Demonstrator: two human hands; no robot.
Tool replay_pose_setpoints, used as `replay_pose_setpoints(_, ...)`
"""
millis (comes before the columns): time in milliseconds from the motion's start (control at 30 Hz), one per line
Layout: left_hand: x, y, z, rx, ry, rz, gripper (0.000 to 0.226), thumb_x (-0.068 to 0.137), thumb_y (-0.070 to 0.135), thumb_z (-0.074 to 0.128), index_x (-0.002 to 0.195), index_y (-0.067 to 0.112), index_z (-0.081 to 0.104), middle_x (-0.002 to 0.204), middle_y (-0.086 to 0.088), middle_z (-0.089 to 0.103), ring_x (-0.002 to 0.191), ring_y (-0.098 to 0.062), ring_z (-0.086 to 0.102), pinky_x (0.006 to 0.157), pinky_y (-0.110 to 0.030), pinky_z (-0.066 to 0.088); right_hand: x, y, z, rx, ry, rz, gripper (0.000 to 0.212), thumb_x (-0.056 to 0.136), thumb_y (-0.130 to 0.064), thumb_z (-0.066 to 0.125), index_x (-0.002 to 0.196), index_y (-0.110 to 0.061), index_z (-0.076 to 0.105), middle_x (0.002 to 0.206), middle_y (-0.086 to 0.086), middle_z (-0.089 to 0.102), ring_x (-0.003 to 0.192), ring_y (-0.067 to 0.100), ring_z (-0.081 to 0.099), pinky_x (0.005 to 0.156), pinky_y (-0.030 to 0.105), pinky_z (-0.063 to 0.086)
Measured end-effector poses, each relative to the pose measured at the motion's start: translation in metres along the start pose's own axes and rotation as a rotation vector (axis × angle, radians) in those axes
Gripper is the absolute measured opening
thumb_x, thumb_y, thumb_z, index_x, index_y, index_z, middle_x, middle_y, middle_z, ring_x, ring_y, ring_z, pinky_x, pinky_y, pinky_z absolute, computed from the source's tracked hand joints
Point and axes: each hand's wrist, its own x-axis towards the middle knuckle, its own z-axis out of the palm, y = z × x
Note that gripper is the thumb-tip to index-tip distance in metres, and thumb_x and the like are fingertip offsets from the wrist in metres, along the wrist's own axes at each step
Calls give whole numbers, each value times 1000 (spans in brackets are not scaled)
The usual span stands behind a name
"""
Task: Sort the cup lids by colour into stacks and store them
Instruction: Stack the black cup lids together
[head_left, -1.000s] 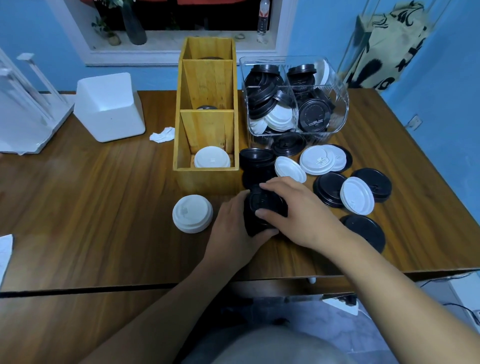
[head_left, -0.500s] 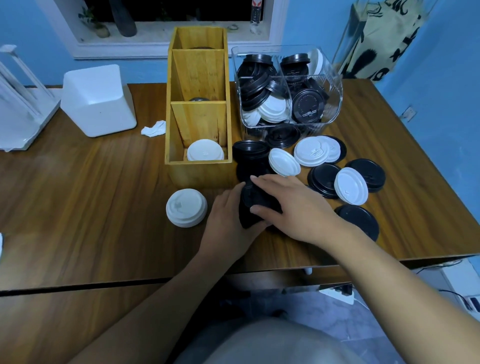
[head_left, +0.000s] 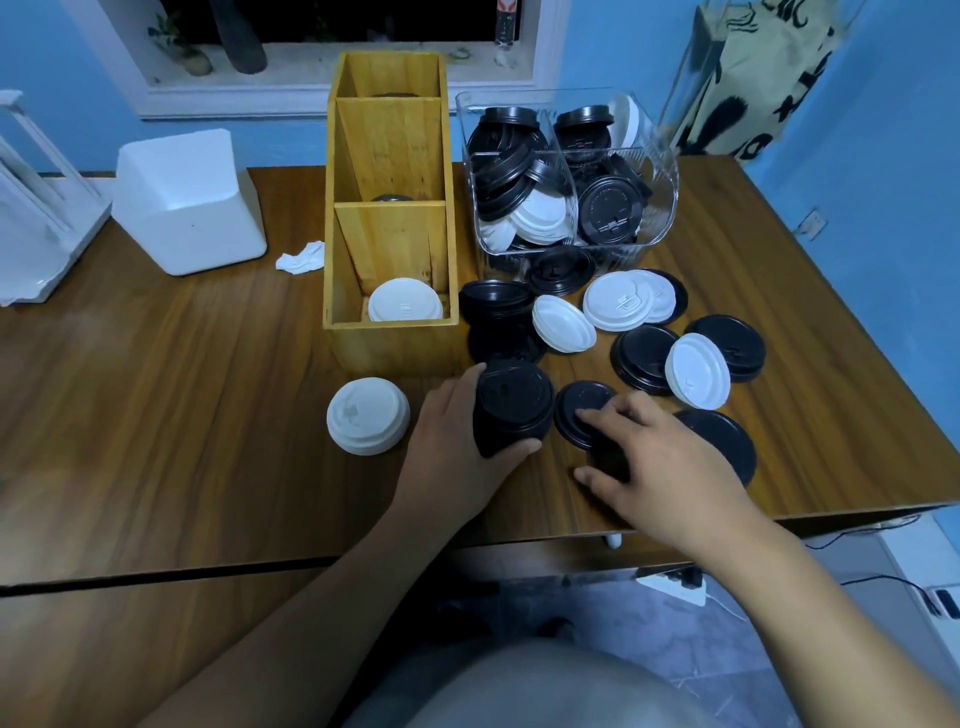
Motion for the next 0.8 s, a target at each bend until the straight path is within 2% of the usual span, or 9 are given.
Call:
replay_pose_setpoints(100, 0, -1, -1, -3, -1, 4, 94, 76, 59, 80, 153, 26, 35, 139, 6, 50, 129, -13, 42, 104, -23, 30, 7, 8, -11, 97, -5, -93, 68, 86, -22, 71, 148, -36, 45, 142, -14, 41, 127, 16, 41, 101, 39, 48)
replay_pose_setpoints(200, 0, 0, -1, -2, -2, 6, 94, 77, 59, 79, 153, 26, 35, 141, 6, 50, 130, -13, 42, 105, -23, 30, 28, 15, -20, 49, -158, -147, 82, 84, -5, 66, 154, -36, 36, 164, -11, 23, 142, 18, 21, 117, 39, 32)
replay_pose_setpoints(233, 0, 0, -1, 1, -2, 5, 94, 77, 59, 80, 153, 25, 35, 141, 5, 50, 130, -13, 42, 105, -23, 31, 35, 15, -22, 31, -221, -137, 83, 86, -8, 67, 155, -37, 32, 165, -11, 21, 144, 18, 18, 118, 39, 31)
replay_pose_setpoints(300, 0, 0, -1, 1, -2, 6, 94, 77, 58, 80, 153, 25, 36, 140, 5, 50, 129, -13, 43, 104, -23, 32, 45, 15, -21, -2, -285, -111, 82, 89, -24, 72, 156, -38, 28, 160, -9, 31, 139, 18, 24, 115, 39, 34)
replay_pose_setpoints(367, -1, 0, -1, -6, 2, 6, 94, 76, 58, 81, 153, 25, 36, 139, 6, 51, 129, -13, 43, 103, -23, 32, 48, 13, -19, -38, -285, -72, 84, 84, -47, 75, 154, -38, 31, 141, -6, 43, 124, 17, 35, 106, 39, 42)
replay_pose_setpoints(467, -1, 0, -1, -8, 4, 9, 94, 76, 58, 80, 153, 25, 35, 139, 6, 50, 129, -12, 43, 104, -24, 33, 43, 12, -17, -63, -228, -2, 86, 73, -70, 73, 145, -32, 45, 115, -5, 45, 111, 17, 45, 95, 36, 48)
replay_pose_setpoints(567, -1, 0, 0, -1, 12, 11, 94, 76, 60, 79, 153, 26, 36, 138, 6, 51, 127, -12, 44, 105, -25, 35, 36, 15, -23, 66, -89, 89, 81, 68, -72, 75, 132, -26, 56, 110, -7, 49, 105, 17, 54, 89, 33, 49)
replay_pose_setpoints(700, 0, 0, 0, 9, 14, 13, 94, 76, 60, 79, 152, 25, 36, 138, 6, 52, 127, -12, 45, 103, -23, 32, 40, 0, -33, 308, 41, 91, 62, 63, -66, 80, 110, -33, 56, 106, -12, 52, 98, 11, 57, 84, 29, 48)
replay_pose_setpoints(800, -1, -1, 1, 7, 26, 20, 93, 74, 60, 80, 150, 23, 40, 134, 6, 54, 123, -11, 47, 101, -21, 33, 51, -18, -35, 366, 119, 43, 59, 66, -67, 76, 112, -35, 58, 106, -14, 58, 96, 10, 58, 83, 32, 49)
